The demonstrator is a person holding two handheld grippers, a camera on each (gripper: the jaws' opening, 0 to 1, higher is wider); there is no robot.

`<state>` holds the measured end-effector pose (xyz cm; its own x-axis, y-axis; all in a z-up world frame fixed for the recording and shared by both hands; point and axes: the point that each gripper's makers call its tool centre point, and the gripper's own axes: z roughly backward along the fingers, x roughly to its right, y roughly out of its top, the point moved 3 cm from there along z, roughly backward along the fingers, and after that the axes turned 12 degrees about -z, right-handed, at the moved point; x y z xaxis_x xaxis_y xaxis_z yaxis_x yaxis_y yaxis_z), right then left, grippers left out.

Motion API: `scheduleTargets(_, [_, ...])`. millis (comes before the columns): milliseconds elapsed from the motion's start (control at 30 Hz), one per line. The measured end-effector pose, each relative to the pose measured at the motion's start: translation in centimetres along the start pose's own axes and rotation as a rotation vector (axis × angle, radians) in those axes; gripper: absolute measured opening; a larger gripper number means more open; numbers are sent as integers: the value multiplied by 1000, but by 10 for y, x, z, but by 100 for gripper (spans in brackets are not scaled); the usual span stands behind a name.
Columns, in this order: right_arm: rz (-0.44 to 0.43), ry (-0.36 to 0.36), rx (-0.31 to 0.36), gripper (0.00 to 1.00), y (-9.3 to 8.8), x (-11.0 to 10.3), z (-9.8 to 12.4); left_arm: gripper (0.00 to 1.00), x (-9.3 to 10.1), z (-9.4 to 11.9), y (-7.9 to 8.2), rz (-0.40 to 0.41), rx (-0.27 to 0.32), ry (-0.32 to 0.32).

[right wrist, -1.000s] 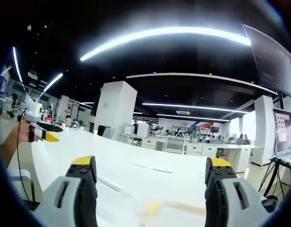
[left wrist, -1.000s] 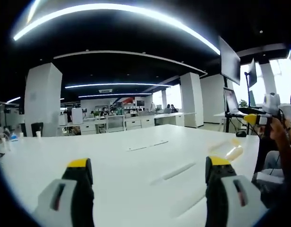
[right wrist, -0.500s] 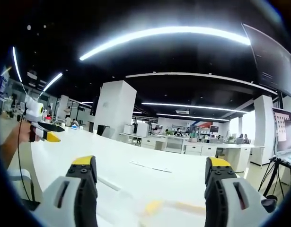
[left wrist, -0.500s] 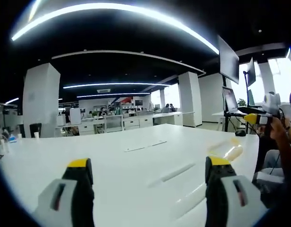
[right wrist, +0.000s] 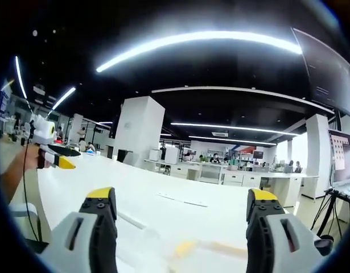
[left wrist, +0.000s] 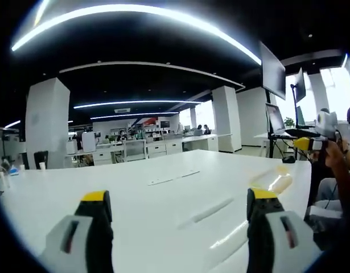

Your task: Snap each plastic latch of the storage box into its locked position after aligning the lid with the box until every specified latch is closed and the lid sits flush.

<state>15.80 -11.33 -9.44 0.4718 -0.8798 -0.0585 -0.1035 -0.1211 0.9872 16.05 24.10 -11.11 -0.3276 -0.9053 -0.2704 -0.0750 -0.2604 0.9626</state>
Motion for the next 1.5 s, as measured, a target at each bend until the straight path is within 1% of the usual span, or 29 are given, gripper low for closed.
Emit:
scheduleTargets(200, [1, 6, 4, 96, 1, -2, 0, 99, 0, -5, 0, 0, -9, -8])
scheduleTargets(367, [-7, -3, 2, 96, 1, 1, 0, 99, 2, -8, 1, 6, -5, -20])
scheduleTargets(633, [-13, 3, 8, 98, 2, 0, 1, 99, 6, -12, -6, 29, -21, -45])
scheduleTargets(700, [-17, 1, 5, 100, 2, 0, 1, 99, 7, -13, -7, 24, -27, -46])
scheduleTargets(800, [-22, 10, 1, 100, 2, -1, 1, 99, 8, -14, -8, 3, -37, -40])
scheduleTargets(1100, [-26, 21, 0, 100, 2, -2, 2, 99, 14, -18, -8, 8, -40, -59])
scheduleTargets(1267, [-22, 32, -13, 100, -1, -3, 1, 99, 18, -20, -11, 1, -57, -68])
scheduleTargets(1500, [-20, 41, -21, 100, -2, -5, 0, 99, 18, -22, -11, 7, -59, -72])
